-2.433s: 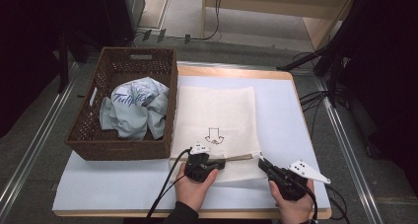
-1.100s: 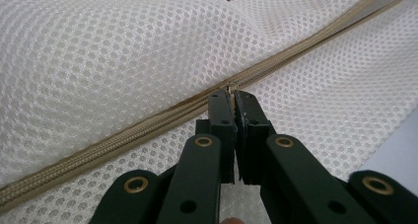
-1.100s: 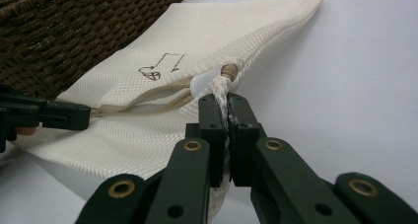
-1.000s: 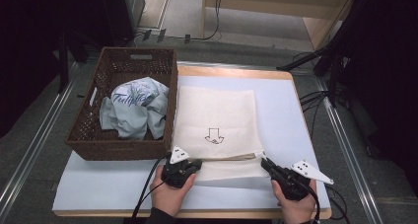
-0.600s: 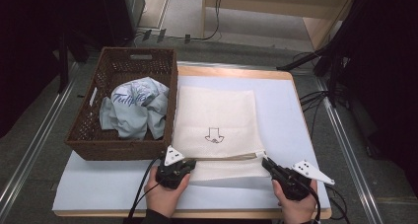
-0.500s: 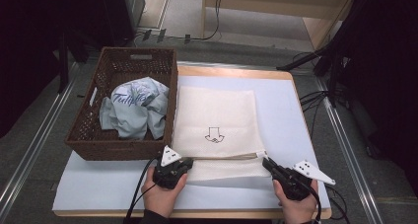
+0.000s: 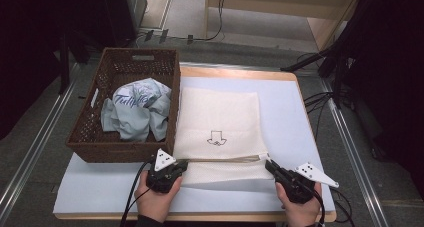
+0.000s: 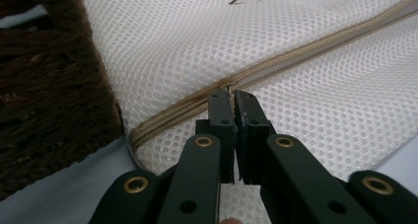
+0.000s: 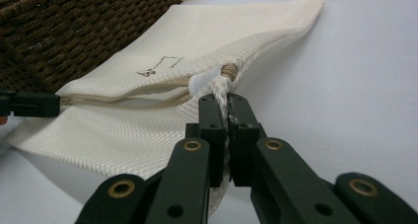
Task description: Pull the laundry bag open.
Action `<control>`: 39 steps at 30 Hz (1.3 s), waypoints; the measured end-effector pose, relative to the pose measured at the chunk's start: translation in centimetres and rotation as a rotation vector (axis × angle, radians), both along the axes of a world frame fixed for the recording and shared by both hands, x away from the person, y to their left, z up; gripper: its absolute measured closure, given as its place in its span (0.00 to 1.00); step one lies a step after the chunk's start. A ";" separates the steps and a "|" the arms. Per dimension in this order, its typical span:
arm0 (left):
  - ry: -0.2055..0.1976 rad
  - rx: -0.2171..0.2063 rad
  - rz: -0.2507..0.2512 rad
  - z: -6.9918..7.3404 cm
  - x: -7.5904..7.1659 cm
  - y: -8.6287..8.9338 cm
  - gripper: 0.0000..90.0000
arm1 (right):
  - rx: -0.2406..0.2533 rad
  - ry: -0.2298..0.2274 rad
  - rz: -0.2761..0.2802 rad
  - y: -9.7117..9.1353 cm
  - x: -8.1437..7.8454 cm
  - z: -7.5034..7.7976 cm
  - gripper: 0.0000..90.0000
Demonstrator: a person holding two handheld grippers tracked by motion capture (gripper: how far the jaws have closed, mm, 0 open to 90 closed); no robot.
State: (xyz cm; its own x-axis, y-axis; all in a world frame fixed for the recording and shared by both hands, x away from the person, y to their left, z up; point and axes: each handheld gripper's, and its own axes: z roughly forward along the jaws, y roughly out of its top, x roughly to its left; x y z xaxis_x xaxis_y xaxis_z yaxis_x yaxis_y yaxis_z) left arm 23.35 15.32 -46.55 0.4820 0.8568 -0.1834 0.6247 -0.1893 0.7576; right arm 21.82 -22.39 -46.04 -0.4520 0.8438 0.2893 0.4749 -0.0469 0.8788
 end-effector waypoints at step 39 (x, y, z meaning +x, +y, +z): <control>0.015 -0.030 0.068 -0.3 -0.8 4.5 0.98 | -0.037 0.027 -0.030 -0.2 -0.1 -0.5 0.98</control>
